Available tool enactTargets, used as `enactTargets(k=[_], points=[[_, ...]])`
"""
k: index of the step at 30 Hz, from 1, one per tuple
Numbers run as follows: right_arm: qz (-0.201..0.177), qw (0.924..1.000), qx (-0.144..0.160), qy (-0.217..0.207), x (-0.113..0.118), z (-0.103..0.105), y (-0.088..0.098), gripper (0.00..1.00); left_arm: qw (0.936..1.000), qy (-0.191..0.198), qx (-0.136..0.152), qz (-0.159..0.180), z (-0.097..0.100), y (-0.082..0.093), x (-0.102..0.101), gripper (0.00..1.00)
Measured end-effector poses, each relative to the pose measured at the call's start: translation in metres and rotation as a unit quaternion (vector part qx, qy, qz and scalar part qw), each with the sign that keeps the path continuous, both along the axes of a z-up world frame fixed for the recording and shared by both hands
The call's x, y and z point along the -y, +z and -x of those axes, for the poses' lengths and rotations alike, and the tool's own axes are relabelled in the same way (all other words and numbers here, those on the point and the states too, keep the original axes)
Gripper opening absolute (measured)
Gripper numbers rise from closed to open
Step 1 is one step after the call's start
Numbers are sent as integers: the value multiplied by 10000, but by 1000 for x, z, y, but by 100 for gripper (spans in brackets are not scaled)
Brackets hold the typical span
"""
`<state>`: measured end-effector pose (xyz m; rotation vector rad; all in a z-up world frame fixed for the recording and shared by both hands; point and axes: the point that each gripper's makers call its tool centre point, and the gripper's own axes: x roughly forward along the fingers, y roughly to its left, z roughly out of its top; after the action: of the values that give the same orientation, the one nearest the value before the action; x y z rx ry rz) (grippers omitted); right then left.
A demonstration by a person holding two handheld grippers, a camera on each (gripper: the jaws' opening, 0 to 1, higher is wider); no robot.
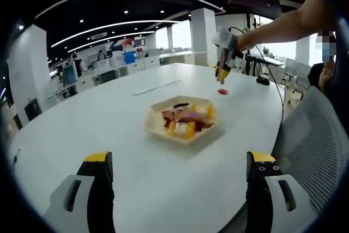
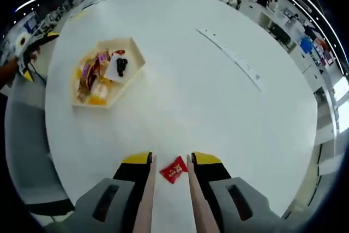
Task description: Place the target food into the container with the food tongs after gripping and lifting it, then release it inside without dropping or visibly crushing the food.
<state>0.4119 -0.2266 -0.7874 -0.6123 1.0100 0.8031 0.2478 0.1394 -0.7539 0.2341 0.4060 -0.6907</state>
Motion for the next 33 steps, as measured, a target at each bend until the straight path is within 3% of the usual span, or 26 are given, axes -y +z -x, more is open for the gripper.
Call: enactTargets(k=[8, 11, 21, 25, 26, 27, 33], points=[[227, 9994, 98, 241, 12, -1, -10, 28, 10000, 5, 21, 22, 0, 1, 0, 99], [144, 9998, 97, 97, 14, -2, -14, 28, 10000, -19, -7, 0, 0, -1, 1, 99], [12, 9996, -123, -270, 20, -3, -40, 28, 9999, -100, -98, -89, 2, -6, 3, 99], [81, 9993, -295, -215, 18, 6, -52, 27, 9997, -143, -142, -131, 3, -9, 4, 99], [68, 9999, -131, -81, 16, 1, -50, 27, 9997, -147, -154, -137, 3, -9, 4, 99], [72, 9994, -262, -216, 16, 3, -50, 26, 9997, -148, -162, -141, 3, -10, 4, 99], [245, 9987, -394, -210, 13, 3, -53, 21, 9995, -179, -204, -158, 4, -12, 6, 99]])
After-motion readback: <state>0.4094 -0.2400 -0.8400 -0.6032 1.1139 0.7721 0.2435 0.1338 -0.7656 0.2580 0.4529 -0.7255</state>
